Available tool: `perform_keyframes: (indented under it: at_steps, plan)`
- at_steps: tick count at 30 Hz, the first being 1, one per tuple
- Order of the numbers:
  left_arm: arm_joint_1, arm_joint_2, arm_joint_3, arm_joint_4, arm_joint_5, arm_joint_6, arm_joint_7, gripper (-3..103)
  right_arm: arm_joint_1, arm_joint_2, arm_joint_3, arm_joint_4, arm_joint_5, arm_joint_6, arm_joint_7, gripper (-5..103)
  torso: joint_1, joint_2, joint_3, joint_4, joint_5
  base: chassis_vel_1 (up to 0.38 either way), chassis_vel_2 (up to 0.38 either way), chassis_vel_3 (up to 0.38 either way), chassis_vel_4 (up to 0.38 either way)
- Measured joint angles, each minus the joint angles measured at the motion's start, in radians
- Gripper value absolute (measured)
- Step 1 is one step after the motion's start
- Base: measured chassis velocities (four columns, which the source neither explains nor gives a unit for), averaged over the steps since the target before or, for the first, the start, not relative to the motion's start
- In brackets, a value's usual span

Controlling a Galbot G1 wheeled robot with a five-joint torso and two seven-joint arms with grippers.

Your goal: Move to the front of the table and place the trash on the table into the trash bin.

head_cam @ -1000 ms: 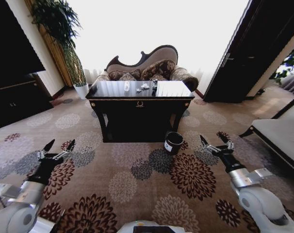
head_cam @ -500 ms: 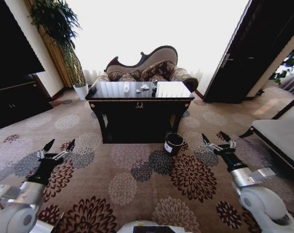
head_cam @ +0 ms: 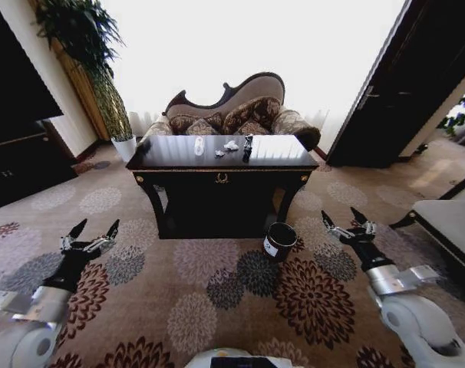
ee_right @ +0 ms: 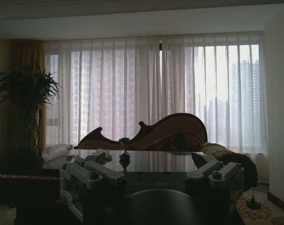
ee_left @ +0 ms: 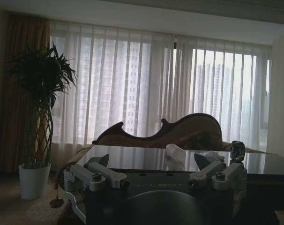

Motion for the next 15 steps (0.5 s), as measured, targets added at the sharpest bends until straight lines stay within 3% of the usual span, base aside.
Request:
perform_keyframes:
  at_steps: [15]
  plan:
    - [0.000,-0.003,-0.003,0.000,0.001,-0.001,0.005,100,0.010,-0.005,-0.001,-0.012,0.004,-0.003,0.002,100,-0.002,0.001,-0.001,-0.0001,0.0000,-0.116,0.127,0.120,-0.129]
